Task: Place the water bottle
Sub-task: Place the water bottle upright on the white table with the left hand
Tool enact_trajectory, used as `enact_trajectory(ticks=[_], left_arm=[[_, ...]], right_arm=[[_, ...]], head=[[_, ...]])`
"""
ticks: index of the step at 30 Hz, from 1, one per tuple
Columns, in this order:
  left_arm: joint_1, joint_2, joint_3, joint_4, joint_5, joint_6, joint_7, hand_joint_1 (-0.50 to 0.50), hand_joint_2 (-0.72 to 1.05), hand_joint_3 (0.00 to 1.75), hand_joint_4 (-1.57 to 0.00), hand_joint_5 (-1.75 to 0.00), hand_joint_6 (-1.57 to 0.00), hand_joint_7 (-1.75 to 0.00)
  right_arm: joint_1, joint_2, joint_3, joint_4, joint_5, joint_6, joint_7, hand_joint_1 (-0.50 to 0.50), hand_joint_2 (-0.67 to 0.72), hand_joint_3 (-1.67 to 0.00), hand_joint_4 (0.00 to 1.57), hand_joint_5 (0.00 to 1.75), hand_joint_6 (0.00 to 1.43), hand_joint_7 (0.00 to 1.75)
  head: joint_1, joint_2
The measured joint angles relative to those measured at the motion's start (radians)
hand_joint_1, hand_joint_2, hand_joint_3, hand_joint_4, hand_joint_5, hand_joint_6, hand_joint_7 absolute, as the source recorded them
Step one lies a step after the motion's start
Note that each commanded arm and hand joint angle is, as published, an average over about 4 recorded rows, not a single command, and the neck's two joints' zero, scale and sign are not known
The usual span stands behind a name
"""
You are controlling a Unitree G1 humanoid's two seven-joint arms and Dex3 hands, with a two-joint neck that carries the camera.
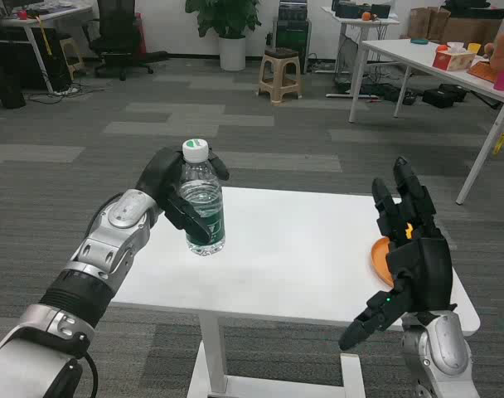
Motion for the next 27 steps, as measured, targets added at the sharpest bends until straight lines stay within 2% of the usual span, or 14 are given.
enact_trajectory(ticks=[5, 15, 27], left_arm=[[0.031, -0.002, 0.032, -0.081, 0.037, 0.02, 0.0, 0.5, -0.1, 0.09, -1.57, -1.75, -1.36, -1.13], [0.033, -0.002, 0.034, -0.084, 0.04, 0.021, 0.0, 0.5, -0.1, 0.09, -1.57, -1.75, -1.36, -1.15], [0.035, -0.002, 0.036, -0.082, 0.042, 0.021, 0.0, 0.5, -0.1, 0.09, -1.57, -1.75, -1.36, -1.12]], right_arm=[[0.0, 0.009, 0.001, 0.001, 0.0, -0.002, 0.0, -0.1, 0.72, 0.0, 0.14, 0.0, 0.0, 0.0], [0.0, 0.009, 0.001, 0.001, 0.0, -0.002, 0.0, -0.12, 0.72, 0.0, 0.14, 0.0, 0.0, 0.0], [0.0, 0.009, 0.001, 0.001, 0.0, -0.002, 0.0, -0.08, 0.72, 0.0, 0.14, 0.0, 0.0, 0.0]], head=[[-0.009, -0.009], [-0.009, -0.009], [-0.008, -0.011]])
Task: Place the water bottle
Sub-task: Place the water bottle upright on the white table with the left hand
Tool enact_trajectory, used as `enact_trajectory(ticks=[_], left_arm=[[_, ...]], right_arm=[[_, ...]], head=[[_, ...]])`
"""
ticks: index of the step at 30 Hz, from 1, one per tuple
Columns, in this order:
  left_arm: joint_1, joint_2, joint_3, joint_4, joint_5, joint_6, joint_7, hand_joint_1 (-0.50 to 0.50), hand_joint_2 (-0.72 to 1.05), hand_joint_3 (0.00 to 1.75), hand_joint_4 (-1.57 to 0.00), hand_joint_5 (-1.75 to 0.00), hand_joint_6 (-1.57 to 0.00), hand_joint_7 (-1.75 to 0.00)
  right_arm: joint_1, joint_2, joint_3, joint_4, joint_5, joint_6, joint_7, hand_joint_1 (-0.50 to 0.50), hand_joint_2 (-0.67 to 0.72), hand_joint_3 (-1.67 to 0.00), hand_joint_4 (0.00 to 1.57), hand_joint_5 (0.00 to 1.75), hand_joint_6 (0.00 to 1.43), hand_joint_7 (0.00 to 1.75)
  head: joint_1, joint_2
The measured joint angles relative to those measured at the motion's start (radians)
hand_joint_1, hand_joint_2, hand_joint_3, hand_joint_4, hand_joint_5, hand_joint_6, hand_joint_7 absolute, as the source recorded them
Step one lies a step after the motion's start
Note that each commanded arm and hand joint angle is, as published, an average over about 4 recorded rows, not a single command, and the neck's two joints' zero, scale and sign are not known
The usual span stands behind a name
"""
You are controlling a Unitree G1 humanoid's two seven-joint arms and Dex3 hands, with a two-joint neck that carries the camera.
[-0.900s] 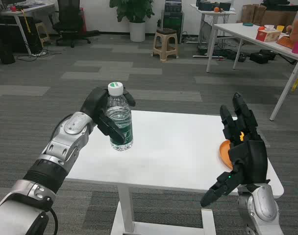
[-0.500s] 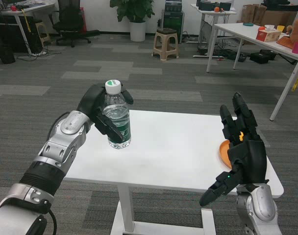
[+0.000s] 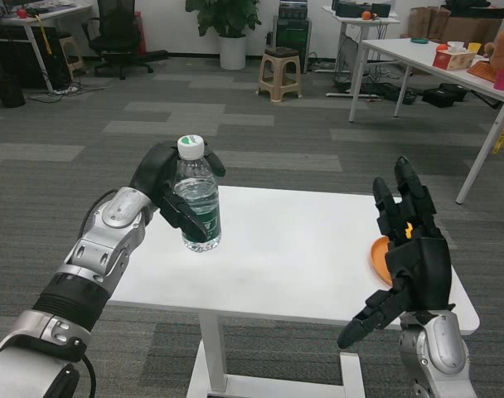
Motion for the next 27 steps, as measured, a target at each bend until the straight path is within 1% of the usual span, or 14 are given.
enact_trajectory(ticks=[2, 4, 6, 9, 11, 13, 15, 18, 21, 22, 23, 25, 27], left_arm=[[0.001, 0.0, 0.003, 0.008, 0.0, -0.003, 0.001, 0.5, -0.1, 0.09, -1.57, -1.75, -1.36, -1.12], [0.004, 0.0, 0.006, 0.026, 0.0, -0.013, 0.004, 0.5, -0.06, 0.09, -1.57, -1.75, -1.36, -1.12], [0.008, 0.0, 0.01, 0.052, 0.0, -0.033, 0.013, 0.5, -0.04, 0.09, -1.57, -1.75, -1.36, -1.13], [0.014, 0.0, 0.013, 0.094, 0.0, -0.068, 0.026, 0.5, -0.1, 0.09, -1.57, -1.75, -1.36, -1.13], [0.017, 0.0, 0.014, 0.127, 0.0, -0.098, 0.037, 0.5, -0.1, 0.09, -1.57, -1.75, -1.36, -1.15], [0.019, 0.0, 0.014, 0.167, 0.0, -0.133, 0.05, 0.5, -0.1, 0.09, -1.57, -1.75, -1.36, -1.17], [0.02, -0.001, 0.014, 0.21, 0.0, -0.173, 0.065, 0.5, -0.1, 0.09, -1.57, -1.75, -1.36, -1.17], [0.017, -0.002, 0.013, 0.311, -0.007, -0.26, 0.093, 0.5, -0.1, 0.09, -1.57, -1.75, -1.36, -1.19], [0.009, -0.003, 0.01, 0.417, -0.022, -0.329, 0.105, 0.5, -0.1, 0.09, -1.57, -1.75, -1.35, -1.19], [0.003, -0.004, 0.007, 0.455, -0.026, -0.353, 0.108, 0.5, -0.13, 0.09, -1.57, -1.75, -1.35, -1.19], [-0.003, -0.006, 0.004, 0.492, -0.028, -0.377, 0.113, 0.5, -0.15, 0.09, -1.57, -1.75, -1.34, -1.2], [-0.021, -0.013, -0.005, 0.578, -0.029, -0.444, 0.133, 0.5, -0.19, 0.09, -1.57, -1.75, -1.34, -1.24], [-0.035, -0.02, -0.014, 0.648, -0.029, -0.501, 0.157, 0.5, -0.19, 0.09, -1.57, -1.75, -1.34, -1.26]], right_arm=[[0.0, 0.0, 0.0, 0.0, 0.0, 0.0, 0.0, -0.09, 0.72, 0.0, 0.14, 0.0, 0.0, 0.0], [0.0, 0.0, 0.0, 0.0, 0.0, 0.0, 0.0, -0.11, 0.72, 0.0, 0.14, 0.0, 0.0, 0.0], [0.0, 0.0, 0.0, 0.0, 0.0, 0.0, 0.0, -0.1, 0.72, 0.0, 0.14, 0.0, 0.0, 0.0], [0.0, 0.001, 0.0, 0.0, 0.0, 0.0, 0.0, -0.08, 0.72, 0.0, 0.14, 0.0, 0.0, 0.0], [0.0, 0.001, 0.0, 0.0, 0.0, 0.0, 0.0, -0.1, 0.72, 0.0, 0.14, 0.0, 0.0, 0.0], [0.0, 0.002, 0.0, 0.0, 0.0, 0.0, 0.0, -0.1, 0.72, 0.0, 0.14, 0.0, 0.0, 0.0], [0.0, 0.002, 0.0, 0.0, 0.0, 0.0, 0.0, -0.08, 0.72, 0.0, 0.14, 0.0, 0.0, 0.0], [0.0, 0.004, 0.0, 0.001, 0.0, 0.0, 0.0, -0.11, 0.72, 0.0, 0.14, 0.0, 0.0, 0.0], [0.0, 0.004, 0.0, 0.001, 0.0, 0.0, 0.0, -0.09, 0.72, 0.0, 0.14, 0.0, 0.0, 0.0], [0.0, 0.004, 0.0, 0.001, 0.0, 0.0, 0.0, -0.08, 0.72, 0.0, 0.14, 0.0, 0.0, 0.0], [0.0, 0.005, 0.0, 0.002, 0.0, 0.0, 0.0, -0.09, 0.72, 0.0, 0.14, 0.0, 0.0, 0.0], [0.0, 0.005, 0.001, 0.002, 0.0, 0.0, 0.0, -0.09, 0.72, 0.0, 0.14, 0.0, 0.0, 0.0], [0.0, 0.005, 0.001, 0.002, 0.0, 0.0, 0.0, -0.08, 0.72, 0.0, 0.14, 0.0, 0.0, 0.0]], head=[[0.001, 0.001], [0.002, 0.001], [0.002, 0.0], [0.003, 0.001], [0.004, 0.001], [0.004, 0.001], [0.003, 0.001], [0.004, 0.0], [0.004, 0.001], [0.004, 0.002], [0.005, 0.002], [0.007, 0.002], [0.009, 0.003]])
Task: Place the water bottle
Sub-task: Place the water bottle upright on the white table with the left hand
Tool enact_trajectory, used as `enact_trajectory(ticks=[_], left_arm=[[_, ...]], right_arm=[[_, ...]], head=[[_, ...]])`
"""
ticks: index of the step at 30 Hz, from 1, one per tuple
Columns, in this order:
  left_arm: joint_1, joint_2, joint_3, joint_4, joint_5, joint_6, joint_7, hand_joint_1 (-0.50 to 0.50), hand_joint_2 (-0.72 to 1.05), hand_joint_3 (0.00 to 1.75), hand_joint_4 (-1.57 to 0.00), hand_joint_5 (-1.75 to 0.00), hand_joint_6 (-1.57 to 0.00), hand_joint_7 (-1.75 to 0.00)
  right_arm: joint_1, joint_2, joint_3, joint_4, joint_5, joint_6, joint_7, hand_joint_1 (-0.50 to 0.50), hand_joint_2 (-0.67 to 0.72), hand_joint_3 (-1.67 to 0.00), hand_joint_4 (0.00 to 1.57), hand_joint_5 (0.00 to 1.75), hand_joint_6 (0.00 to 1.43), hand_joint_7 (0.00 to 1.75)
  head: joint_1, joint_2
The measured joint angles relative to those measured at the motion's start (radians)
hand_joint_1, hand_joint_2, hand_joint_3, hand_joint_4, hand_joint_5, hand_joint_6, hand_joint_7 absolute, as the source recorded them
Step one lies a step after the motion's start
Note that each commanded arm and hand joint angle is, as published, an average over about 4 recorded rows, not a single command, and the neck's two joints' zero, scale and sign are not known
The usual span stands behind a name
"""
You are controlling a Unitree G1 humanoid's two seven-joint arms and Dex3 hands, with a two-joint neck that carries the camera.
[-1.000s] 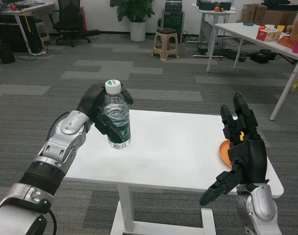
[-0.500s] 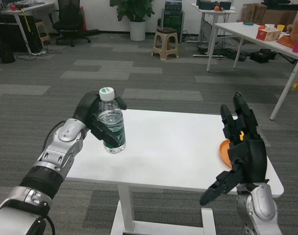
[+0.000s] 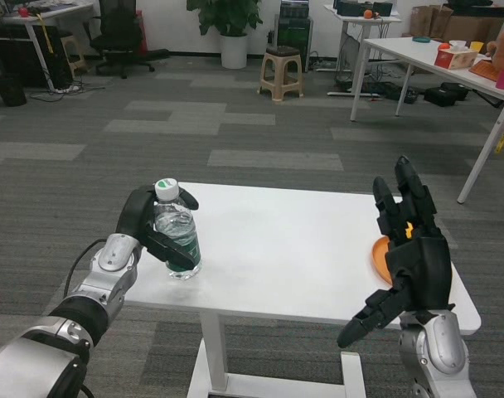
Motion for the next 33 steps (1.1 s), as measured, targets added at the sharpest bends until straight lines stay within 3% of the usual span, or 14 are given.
enact_trajectory(ticks=[6, 9, 13, 19, 27, 33], left_arm=[[-0.044, -0.007, -0.033, 0.148, 0.003, -0.104, 0.061, 0.49, -0.24, 0.09, -1.57, -1.75, -1.34, -1.26], [-0.075, -0.008, -0.075, 0.208, 0.021, -0.136, 0.101, 0.44, -0.33, 0.09, -1.57, -1.75, -1.35, -1.26], [-0.096, -0.01, -0.086, 0.234, 0.08, -0.161, 0.16, 0.38, -0.37, 0.09, -1.57, -1.75, -1.34, -1.26], [-0.109, -0.011, -0.087, 0.247, 0.172, -0.165, 0.188, 0.29, -0.44, 0.09, -1.57, -1.75, -1.34, -1.31], [-0.119, -0.015, -0.077, 0.292, 0.178, -0.168, 0.199, -0.03, -0.46, 0.09, -1.57, -1.75, -1.34, -1.34], [-0.121, -0.021, -0.071, 0.338, 0.099, -0.168, 0.2, -0.27, -0.46, 0.09, -1.57, -1.75, -1.35, -1.4]], right_arm=[[0.0, 0.0, 0.001, 0.0, 0.0, 0.0, 0.0, -0.08, 0.72, 0.0, 0.14, 0.0, 0.0, 0.0], [0.0, 0.0, 0.002, 0.001, 0.0, 0.0, 0.0, -0.08, 0.72, 0.0, 0.14, 0.0, 0.0, 0.0], [0.0, 0.001, 0.003, 0.001, 0.0, 0.0, 0.0, -0.08, 0.72, 0.0, 0.14, 0.0, 0.0, 0.0], [0.0, 0.001, 0.004, 0.001, 0.0, 0.0, 0.0, -0.08, 0.72, 0.0, 0.14, 0.0, 0.0, 0.0], [0.0, 0.001, 0.004, 0.001, 0.0, 0.0, 0.0, -0.1, 0.72, 0.0, 0.14, 0.0, 0.0, 0.0], [0.0, 0.001, 0.004, 0.001, 0.0, 0.0, 0.0, -0.08, 0.72, 0.0, 0.14, 0.0, 0.0, 0.0]], head=[[0.002, 0.002], [0.002, 0.002], [0.002, 0.002], [0.002, 0.002], [0.003, -0.01], [0.005, -0.014]])
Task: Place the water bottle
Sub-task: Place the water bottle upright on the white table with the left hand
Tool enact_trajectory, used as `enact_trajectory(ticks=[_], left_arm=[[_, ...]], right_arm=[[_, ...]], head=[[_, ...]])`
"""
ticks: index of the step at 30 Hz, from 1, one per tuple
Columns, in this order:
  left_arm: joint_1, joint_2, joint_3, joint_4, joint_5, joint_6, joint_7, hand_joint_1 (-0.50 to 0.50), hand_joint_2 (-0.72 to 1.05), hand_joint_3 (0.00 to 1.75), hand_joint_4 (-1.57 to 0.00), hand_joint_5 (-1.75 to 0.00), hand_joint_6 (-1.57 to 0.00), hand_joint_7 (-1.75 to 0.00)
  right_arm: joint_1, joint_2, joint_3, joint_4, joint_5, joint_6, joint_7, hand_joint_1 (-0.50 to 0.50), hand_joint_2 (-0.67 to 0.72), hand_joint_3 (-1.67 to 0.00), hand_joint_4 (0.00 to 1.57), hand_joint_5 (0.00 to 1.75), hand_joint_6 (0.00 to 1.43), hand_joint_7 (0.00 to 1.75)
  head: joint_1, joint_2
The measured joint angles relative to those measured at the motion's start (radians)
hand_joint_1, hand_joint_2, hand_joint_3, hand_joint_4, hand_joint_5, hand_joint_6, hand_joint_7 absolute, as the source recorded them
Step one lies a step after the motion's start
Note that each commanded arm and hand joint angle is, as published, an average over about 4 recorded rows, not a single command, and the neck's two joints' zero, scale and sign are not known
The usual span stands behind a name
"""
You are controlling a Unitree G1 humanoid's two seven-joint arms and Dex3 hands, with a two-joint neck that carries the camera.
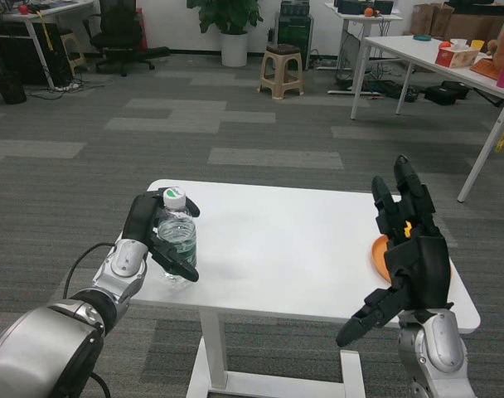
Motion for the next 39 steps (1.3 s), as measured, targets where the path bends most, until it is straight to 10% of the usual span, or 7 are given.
enact_trajectory(ticks=[15, 39], left_arm=[[0.0, -0.008, -0.01, 0.043, -0.154, 0.037, -0.009, -0.48, -0.55, 0.09, -1.56, -1.75, -1.34, -1.54], [0.001, -0.011, -0.082, 0.001, -0.047, 0.053, 0.003, -0.41, -0.64, 0.09, -1.48, -1.75, -1.31, -1.57]], right_arm=[[0.0, 0.001, 0.0, 0.0, 0.0, 0.0, 0.0, -0.08, 0.72, 0.0, 0.14, 0.0, 0.0, 0.0], [0.0, 0.001, 0.001, 0.0, 0.0, 0.0, 0.0, -0.08, 0.72, 0.0, 0.14, 0.0, 0.0, 0.0]], head=[[0.01, -0.011], [0.01, -0.02]])
